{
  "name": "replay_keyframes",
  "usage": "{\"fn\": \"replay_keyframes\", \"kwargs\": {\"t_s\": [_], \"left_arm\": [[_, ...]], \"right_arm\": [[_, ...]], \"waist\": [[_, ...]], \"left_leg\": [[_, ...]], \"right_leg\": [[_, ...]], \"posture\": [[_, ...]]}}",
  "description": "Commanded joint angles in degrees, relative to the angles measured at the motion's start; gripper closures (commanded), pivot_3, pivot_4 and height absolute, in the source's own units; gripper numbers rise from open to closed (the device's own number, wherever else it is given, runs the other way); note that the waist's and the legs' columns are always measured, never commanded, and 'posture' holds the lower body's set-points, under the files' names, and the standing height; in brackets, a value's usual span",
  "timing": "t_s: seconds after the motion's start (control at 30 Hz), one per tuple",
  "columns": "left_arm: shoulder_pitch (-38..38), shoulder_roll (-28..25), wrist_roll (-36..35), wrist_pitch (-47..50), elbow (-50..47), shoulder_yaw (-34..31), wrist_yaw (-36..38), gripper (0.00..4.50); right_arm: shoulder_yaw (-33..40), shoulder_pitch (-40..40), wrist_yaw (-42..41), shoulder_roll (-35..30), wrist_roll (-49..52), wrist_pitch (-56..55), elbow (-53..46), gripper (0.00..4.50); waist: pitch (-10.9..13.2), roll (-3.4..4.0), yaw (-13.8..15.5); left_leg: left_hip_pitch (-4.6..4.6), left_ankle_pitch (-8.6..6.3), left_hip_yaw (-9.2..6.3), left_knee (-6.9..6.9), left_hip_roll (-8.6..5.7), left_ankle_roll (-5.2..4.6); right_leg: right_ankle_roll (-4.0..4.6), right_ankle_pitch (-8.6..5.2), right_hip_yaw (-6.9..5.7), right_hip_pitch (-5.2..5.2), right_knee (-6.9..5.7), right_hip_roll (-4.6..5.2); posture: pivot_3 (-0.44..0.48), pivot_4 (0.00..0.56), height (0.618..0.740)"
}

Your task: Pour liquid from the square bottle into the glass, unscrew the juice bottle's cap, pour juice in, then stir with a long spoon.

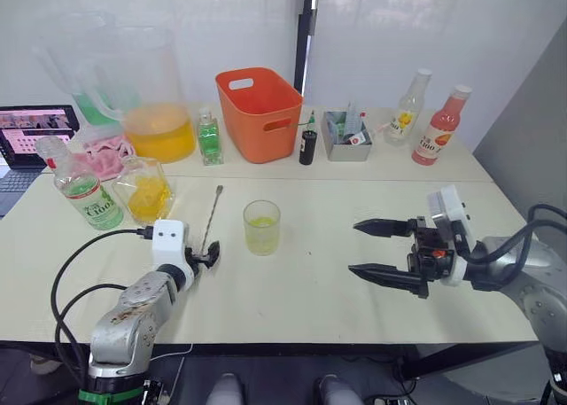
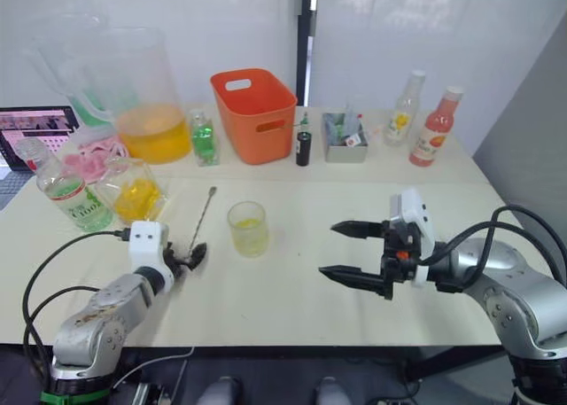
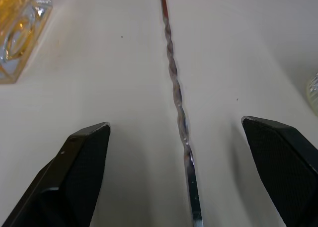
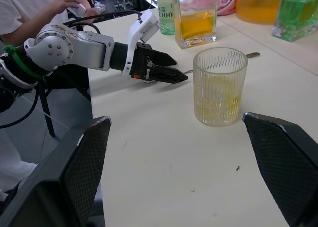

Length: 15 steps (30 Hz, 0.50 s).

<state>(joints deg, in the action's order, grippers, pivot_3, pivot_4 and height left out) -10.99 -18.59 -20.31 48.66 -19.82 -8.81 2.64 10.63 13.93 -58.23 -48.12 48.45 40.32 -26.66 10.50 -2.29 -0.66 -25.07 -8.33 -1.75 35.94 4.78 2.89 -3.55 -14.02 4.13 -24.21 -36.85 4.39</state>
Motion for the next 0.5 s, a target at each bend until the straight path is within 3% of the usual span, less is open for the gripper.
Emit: {"fn": "replay_keyframes", "kwargs": {"t_s": [0.03, 0.07, 0.17, 0.3, 0.37, 0.5], "left_arm": [[-1.1, 1.9, 0.8, 1.5, 1.5, 0.3, -1.3, 0.03], [-1.4, 2.6, 0.7, 1.9, 1.9, -0.3, -1.7, 0.03], [-2.1, 2.5, 2.3, 2.8, 3.2, 0.6, -1.8, 0.77], [-2.1, 2.0, 3.6, 3.4, 3.5, 1.3, -1.2, 2.13], [-2.2, 3.9, 2.1, 2.0, 3.6, -1.3, -1.2, 2.83], [-1.6, 2.8, 2.4, 0.3, 3.2, -2.9, 0.8, 4.16]], "right_arm": [[2.7, -0.2, 1.0, -0.9, 0.9, -0.3, -2.2, 0.00], [2.7, -0.3, 1.2, -0.9, 0.6, -0.5, -2.2, 0.00], [3.0, -0.6, 2.1, -0.8, 0.0, -0.8, -2.1, 0.00], [3.0, -1.0, 2.5, -0.7, 0.0, -1.0, -2.4, 0.00], [2.9, -1.6, 2.7, -0.5, 0.0, -0.8, -2.4, 0.00], [1.7, -3.1, 1.8, -0.9, -2.0, -2.2, -2.2, 0.00]], "waist": [[0.0, 0.01, 0.0], [0.0, 0.03, 0.0], [-0.1, 0.06, 0.3], [-0.1, 0.14, 0.3], [-0.1, 0.16, 0.4], [-0.1, 0.15, 0.6]], "left_leg": [[0.02, 0.00, 0.00, 0.01, 0.00, 0.00], [0.02, 0.00, 0.00, 0.01, 0.00, 0.00], [0.02, 0.00, -0.02, 0.04, -0.01, 0.00], [0.02, 0.00, -0.02, 0.04, -0.03, 0.00], [0.02, 0.00, -0.02, 0.04, -0.03, 0.00], [0.01, 0.00, -0.02, 0.04, -0.04, 0.00]], "right_leg": [[0.00, 0.00, 0.00, 0.03, 0.00, 0.00], [0.00, 0.00, 0.00, 0.04, 0.00, 0.00], [-0.01, 0.00, 0.00, 0.06, 0.00, 0.01], [-0.01, 0.00, 0.01, 0.06, 0.01, 0.02], [-0.01, 0.00, 0.01, 0.07, 0.02, 0.02], [-0.02, 0.00, 0.00, 0.07, 0.04, 0.03]], "posture": [[0.000, 0.150, 0.703], [0.000, 0.150, 0.703], [0.000, 0.150, 0.703], [0.000, 0.150, 0.703], [0.000, 0.150, 0.703], [0.000, 0.150, 0.703]]}}
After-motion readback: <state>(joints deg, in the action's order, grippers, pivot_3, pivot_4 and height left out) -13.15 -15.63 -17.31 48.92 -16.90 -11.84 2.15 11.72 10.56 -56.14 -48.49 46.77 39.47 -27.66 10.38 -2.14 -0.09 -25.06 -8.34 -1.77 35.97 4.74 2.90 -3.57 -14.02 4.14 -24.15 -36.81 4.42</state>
